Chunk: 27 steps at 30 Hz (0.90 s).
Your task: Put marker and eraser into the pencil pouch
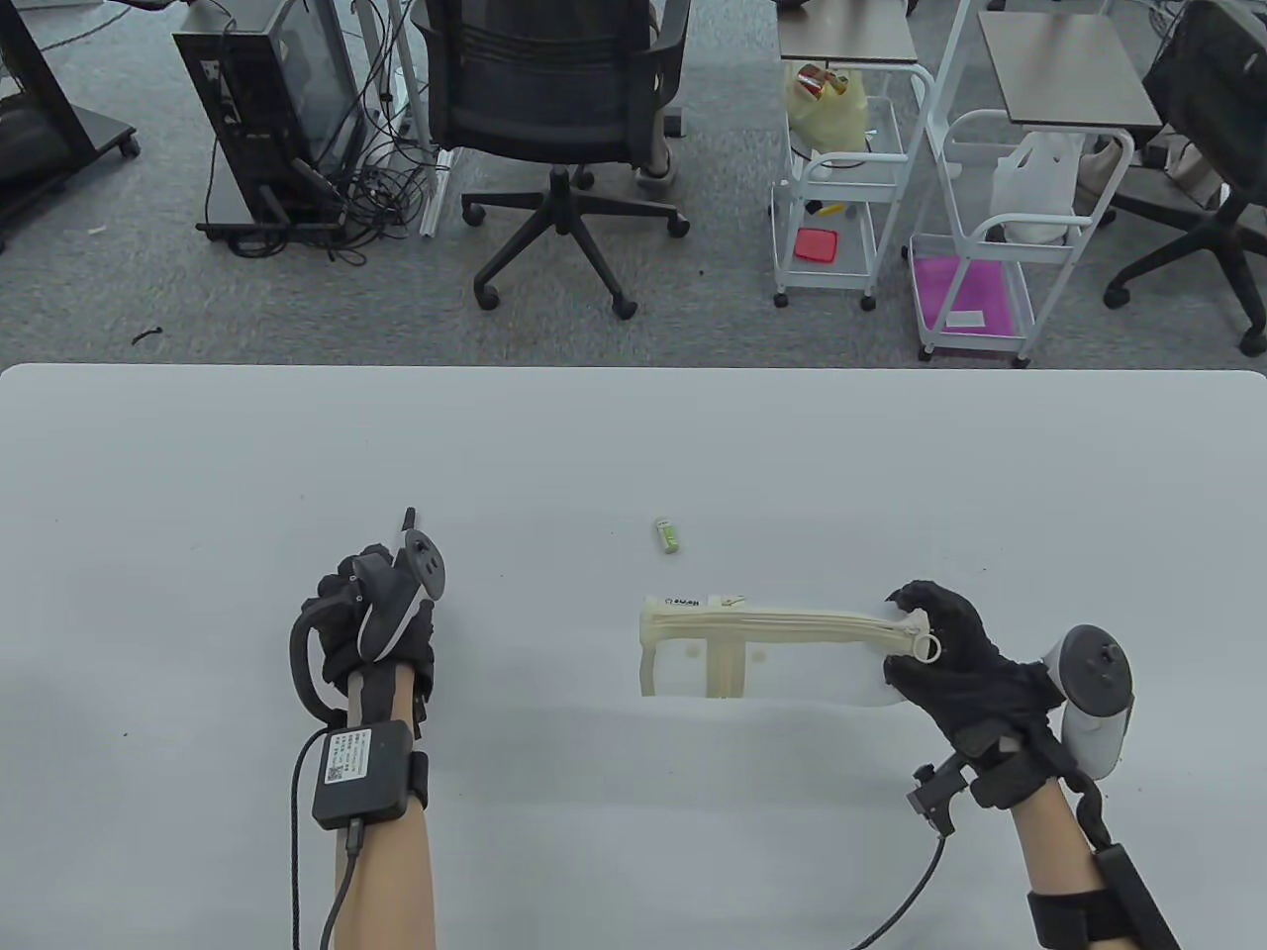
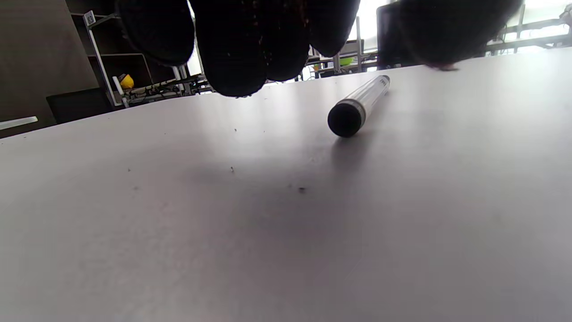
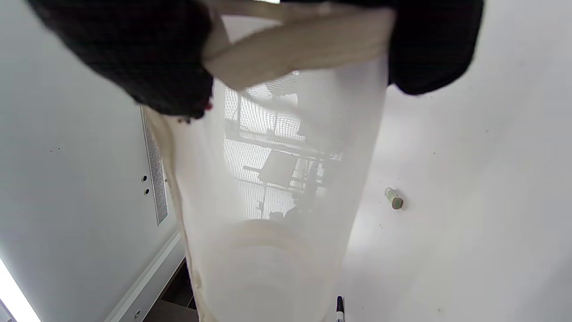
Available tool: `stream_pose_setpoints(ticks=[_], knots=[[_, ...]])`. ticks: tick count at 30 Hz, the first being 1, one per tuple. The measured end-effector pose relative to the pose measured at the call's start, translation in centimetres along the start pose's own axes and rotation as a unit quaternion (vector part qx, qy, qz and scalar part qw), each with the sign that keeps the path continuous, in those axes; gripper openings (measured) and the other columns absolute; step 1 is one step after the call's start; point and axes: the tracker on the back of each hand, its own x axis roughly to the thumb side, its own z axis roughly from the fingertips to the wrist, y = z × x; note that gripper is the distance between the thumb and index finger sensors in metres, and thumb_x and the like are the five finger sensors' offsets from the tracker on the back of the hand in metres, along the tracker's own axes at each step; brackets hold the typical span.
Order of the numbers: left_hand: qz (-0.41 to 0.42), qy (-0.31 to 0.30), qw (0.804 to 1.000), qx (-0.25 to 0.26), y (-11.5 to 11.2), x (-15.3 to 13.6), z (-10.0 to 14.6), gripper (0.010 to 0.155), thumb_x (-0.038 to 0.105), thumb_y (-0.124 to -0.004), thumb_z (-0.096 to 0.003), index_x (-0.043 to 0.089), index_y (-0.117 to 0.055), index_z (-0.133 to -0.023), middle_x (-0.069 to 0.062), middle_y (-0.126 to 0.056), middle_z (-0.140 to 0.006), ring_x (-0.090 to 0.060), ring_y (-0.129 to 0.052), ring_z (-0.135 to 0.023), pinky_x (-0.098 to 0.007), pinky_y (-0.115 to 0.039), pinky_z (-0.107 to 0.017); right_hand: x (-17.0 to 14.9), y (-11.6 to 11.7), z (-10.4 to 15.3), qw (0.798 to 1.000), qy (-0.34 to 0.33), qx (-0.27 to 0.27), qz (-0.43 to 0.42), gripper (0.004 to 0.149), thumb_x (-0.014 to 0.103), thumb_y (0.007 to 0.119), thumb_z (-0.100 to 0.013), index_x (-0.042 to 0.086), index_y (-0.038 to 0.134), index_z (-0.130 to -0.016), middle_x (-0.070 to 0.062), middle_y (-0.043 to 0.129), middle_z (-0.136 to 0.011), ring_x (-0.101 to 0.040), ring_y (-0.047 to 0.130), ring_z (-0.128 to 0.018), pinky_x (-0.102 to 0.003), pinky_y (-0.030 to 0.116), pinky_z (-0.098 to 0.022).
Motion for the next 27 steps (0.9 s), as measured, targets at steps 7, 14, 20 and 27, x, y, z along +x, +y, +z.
stream_pose_setpoints(ticks=[7,14,20,27], knots=[[-0.042,0.0,0.999,-0.008,-1.3,0.6,-0.9,0.057,0.054,-0.069,-0.0472,0.032,-0.07,-0.1,-0.007,-0.072,-0.111,-0.033,-0.079,-0.1,-0.058,-0.067,-0.073,-0.2,0.0,0.0,1.0,0.009,-0.003,0.006,0.07,0.039,0.091,-0.036,0.035,0.059,-0.098,-0.018,0.053,-0.106,-0.046,0.081,-0.085,-0.056,0.079,-0.05],[-0.033,-0.048,0.998,0.016,0.2,0.8,0.3,0.052,0.049,-0.069,-0.0469,0.028,-0.07,-0.095,-0.002,-0.078,-0.104,-0.027,-0.086,-0.093,-0.055,-0.073,-0.071,-0.1,-0.1,0.1,1.0,0.009,-0.008,0.003,0.07,0.039,0.091,-0.036,0.034,0.059,-0.098,-0.018,0.053,-0.106,-0.046,0.081,-0.085,-0.056,0.079,-0.05],[0.041,-0.162,0.98,0.109,6.9,1.3,5.0,0.053,0.049,-0.069,-0.0475,0.03,-0.066,-0.097,-0.004,-0.079,-0.103,-0.027,-0.09,-0.09,-0.053,-0.076,-0.069,-0.1,-0.2,0.2,1.0,0.013,-0.016,0.001,0.069,0.039,0.091,-0.037,0.034,0.059,-0.098,-0.018,0.053,-0.106,-0.047,0.081,-0.085,-0.056,0.079,-0.05],[0.05,-0.291,0.923,0.246,13.9,2.8,13.6,0.052,0.048,-0.071,-0.0463,0.032,-0.068,-0.096,0.004,-0.093,-0.083,-0.015,-0.101,-0.065,-0.043,-0.087,-0.059,-0.1,-0.4,0.3,1.0,0.015,-0.021,0.0,0.069,0.038,0.091,-0.037,0.034,0.059,-0.098,-0.018,0.053,-0.106,-0.047,0.08,-0.086,-0.057,0.079,-0.05]])
